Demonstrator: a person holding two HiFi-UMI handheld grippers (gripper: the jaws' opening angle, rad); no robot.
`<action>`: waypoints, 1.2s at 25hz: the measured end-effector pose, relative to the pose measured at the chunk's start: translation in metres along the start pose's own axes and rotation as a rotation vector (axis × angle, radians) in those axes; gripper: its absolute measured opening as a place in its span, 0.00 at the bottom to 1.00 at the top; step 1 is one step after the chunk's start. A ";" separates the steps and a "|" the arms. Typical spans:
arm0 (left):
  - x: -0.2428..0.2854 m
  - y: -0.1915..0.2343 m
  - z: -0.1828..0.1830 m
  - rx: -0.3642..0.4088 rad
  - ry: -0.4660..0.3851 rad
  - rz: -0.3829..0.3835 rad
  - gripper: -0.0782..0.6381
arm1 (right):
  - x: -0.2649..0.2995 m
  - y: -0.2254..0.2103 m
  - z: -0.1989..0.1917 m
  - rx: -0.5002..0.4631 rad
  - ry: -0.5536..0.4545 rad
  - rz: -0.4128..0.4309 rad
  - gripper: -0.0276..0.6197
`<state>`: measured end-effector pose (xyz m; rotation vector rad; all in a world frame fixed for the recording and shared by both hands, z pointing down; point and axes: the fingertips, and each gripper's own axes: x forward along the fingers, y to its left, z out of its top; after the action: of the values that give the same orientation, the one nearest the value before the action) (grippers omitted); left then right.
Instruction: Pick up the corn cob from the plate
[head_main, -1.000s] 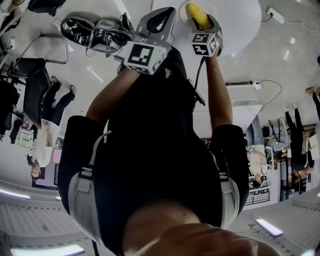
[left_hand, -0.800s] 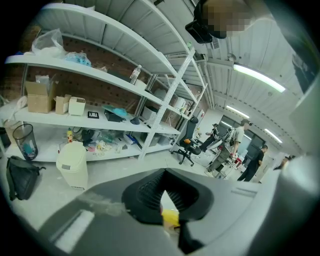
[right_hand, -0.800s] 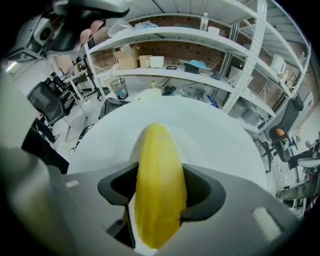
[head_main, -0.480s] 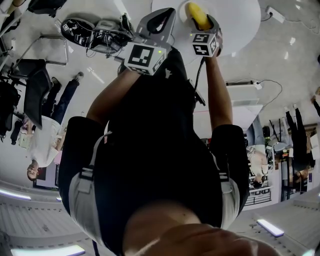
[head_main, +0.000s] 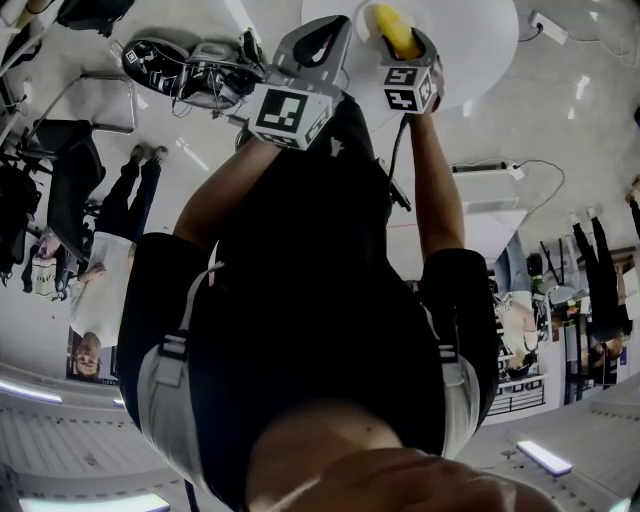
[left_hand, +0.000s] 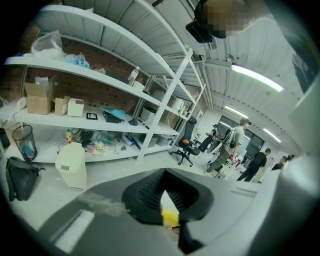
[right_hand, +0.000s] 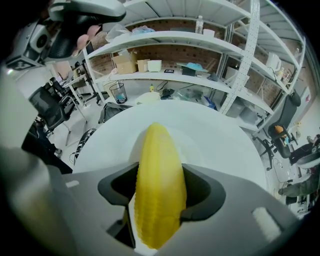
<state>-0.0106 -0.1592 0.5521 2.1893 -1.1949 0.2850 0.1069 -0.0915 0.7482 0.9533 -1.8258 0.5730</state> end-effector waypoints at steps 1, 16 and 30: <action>0.000 -0.001 0.000 0.001 -0.001 -0.002 0.12 | -0.001 0.000 0.000 0.003 -0.003 -0.002 0.45; -0.017 -0.025 0.007 0.019 -0.044 -0.019 0.12 | -0.026 -0.001 0.002 0.060 -0.063 -0.021 0.45; -0.031 -0.040 0.009 0.029 -0.072 -0.021 0.12 | -0.048 0.000 0.005 0.119 -0.110 -0.021 0.45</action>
<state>0.0037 -0.1270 0.5141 2.2527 -1.2129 0.2175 0.1152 -0.0776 0.7024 1.1008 -1.8935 0.6331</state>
